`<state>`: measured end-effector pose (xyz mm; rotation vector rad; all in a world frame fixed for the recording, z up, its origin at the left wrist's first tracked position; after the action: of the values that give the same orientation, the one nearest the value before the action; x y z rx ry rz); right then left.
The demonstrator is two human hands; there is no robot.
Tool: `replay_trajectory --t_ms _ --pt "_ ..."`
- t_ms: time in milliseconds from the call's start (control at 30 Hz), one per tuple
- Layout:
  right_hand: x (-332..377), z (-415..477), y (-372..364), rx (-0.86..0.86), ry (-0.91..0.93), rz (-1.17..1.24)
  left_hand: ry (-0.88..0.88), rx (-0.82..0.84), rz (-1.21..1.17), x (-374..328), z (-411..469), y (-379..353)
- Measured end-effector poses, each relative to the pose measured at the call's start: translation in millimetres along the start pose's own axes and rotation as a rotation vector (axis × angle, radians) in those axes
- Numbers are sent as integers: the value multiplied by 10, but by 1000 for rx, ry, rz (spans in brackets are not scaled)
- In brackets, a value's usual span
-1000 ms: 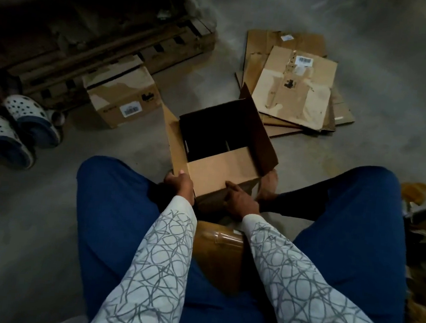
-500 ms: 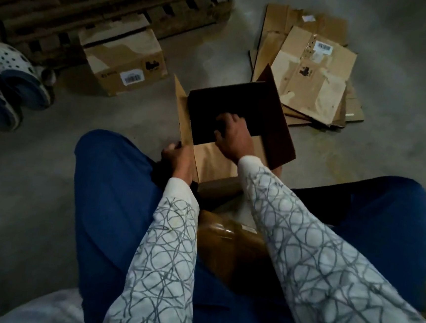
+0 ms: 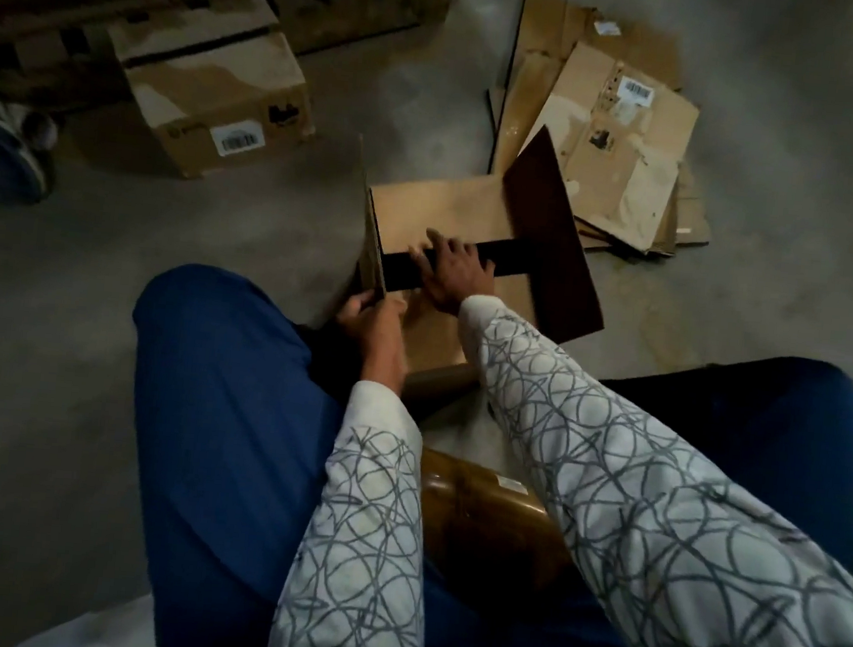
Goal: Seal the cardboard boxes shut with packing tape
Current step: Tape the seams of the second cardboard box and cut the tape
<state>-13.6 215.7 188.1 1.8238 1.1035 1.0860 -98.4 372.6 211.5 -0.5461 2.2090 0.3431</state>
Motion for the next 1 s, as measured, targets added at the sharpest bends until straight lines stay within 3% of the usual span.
replay_trajectory --t_ms 100,233,300,367,433,467,567,633,700,867,1000 --pt "-166 -101 -302 142 8 42 -85 108 44 14 -41 -152" --pt "-376 -457 -64 93 -12 485 -137 285 182 185 -70 -383" --pt "-637 -827 211 -109 11 593 -155 363 463 313 -69 -500" --pt "-937 -1211 565 -485 -19 575 -196 467 889 475 -101 -618" --pt "-1212 -1524 818 -794 -262 494 -251 552 1186 606 -205 -695" --pt "-1329 -1634 886 -859 -412 476 -272 568 1239 656 -256 -720" --pt "-1608 -1646 663 -638 -594 557 -287 573 1239 735 -357 -730" --pt "-1591 -1587 358 -452 -524 661 -289 585 1238 724 -408 -699" --pt "-1421 -1553 166 -385 -423 654 -307 583 1256 696 -444 -656" --pt "-1001 -1448 -409 161 -215 285 -367 627 1341 749 -473 -603" --pt "-1073 -1420 -585 261 -161 228 -436 646 1367 698 -538 -684"
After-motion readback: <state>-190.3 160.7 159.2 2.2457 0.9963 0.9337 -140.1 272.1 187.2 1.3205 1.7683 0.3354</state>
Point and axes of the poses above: each hand's wrist, its own z-axis towards the middle knuckle, its own y-axis out of the back of the hand, x = y × z, the point moved 8 cm from there along z, towards the middle knuckle, and after that the axes turned 2 degrees about -y, right-handed, at the moved point
